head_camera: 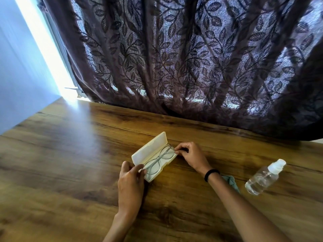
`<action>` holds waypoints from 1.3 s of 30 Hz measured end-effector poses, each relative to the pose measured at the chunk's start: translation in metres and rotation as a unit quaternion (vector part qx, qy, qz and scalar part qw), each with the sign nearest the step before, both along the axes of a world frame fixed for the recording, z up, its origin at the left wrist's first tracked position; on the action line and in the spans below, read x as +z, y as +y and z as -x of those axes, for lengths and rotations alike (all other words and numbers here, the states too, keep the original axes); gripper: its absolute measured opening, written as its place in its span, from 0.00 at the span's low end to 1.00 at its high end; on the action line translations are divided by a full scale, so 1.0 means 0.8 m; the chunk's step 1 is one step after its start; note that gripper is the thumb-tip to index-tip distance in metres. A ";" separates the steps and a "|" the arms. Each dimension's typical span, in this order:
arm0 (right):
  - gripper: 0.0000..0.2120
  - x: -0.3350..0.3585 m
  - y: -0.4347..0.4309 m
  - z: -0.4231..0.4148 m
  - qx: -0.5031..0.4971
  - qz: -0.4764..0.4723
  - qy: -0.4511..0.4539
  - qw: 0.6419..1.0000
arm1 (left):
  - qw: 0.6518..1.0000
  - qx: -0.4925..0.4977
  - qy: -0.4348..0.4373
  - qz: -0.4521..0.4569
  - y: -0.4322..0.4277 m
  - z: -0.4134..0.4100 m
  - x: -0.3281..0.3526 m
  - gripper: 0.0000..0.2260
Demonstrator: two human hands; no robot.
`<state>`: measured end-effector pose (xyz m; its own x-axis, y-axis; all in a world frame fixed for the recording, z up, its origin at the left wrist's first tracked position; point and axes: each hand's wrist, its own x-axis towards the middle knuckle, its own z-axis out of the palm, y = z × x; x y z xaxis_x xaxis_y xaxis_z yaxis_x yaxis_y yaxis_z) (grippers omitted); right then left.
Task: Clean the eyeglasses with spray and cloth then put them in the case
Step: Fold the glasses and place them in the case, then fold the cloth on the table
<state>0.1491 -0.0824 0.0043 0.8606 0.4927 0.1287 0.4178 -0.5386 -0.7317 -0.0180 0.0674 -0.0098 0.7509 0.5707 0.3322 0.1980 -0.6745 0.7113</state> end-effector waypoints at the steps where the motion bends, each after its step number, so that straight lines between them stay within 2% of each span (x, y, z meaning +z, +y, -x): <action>1: 0.04 0.000 0.000 0.001 0.000 -0.001 0.001 1.000 | 1.000 0.001 0.001 0.001 0.000 0.000 0.000 0.08; 11: 0.06 0.001 0.000 0.003 -0.002 -0.009 -0.009 1.000 | 1.000 -0.009 -0.013 0.021 0.003 0.002 0.000 0.09; 27: 0.07 -0.002 -0.012 0.009 -0.043 -0.102 0.010 0.994 | 0.999 -0.036 -0.021 0.013 -0.001 0.001 0.021 0.12; 33: 0.06 0.009 -0.032 0.012 -0.066 -0.147 0.023 0.987 | 0.993 -0.109 -0.046 -0.002 -0.015 -0.029 0.037 0.11; 39: 0.04 0.030 -0.073 0.021 -0.101 -0.188 -0.017 0.977 | 0.976 -0.212 -0.030 -0.044 -0.050 -0.070 0.050 0.14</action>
